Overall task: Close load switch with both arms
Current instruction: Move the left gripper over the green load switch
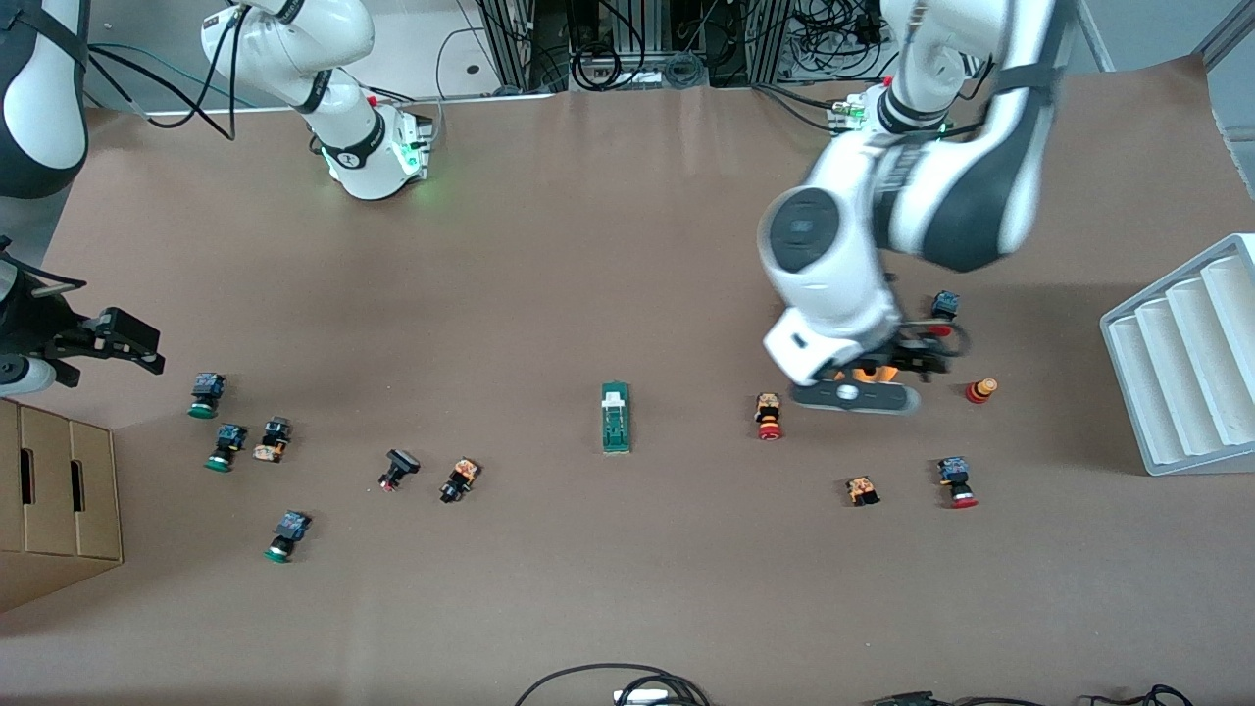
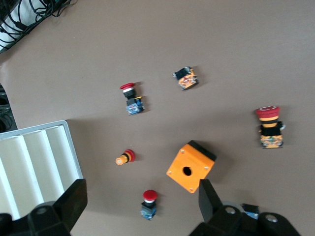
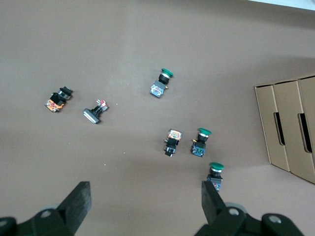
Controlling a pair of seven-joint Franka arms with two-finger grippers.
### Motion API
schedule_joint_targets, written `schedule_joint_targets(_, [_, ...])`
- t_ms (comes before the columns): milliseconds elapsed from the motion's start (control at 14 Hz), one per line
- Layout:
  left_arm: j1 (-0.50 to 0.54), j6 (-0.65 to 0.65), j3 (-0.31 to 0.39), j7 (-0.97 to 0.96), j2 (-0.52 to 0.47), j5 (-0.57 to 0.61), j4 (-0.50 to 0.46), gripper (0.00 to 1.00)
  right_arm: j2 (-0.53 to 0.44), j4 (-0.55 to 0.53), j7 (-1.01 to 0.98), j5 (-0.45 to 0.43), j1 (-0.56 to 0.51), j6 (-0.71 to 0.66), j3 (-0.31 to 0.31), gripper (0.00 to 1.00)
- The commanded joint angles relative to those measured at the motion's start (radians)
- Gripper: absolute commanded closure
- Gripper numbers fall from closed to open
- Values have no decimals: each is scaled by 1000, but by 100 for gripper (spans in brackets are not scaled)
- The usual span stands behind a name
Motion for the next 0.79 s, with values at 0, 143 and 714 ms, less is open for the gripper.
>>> schedule_joint_targets(0, [-60,-1,14,-151,53,56,24,0,7,16,-1,-18,7,0,-5,0])
schedule_joint_targets(143, [-113,-3,14,-325,93,99,24,0,7,16,-4,-18,7,2,-5,0])
schedule_joint_targets(714, [-176,8,13,-769,166,87,30,0,7,16,0,-18,10,-3,-5,0])
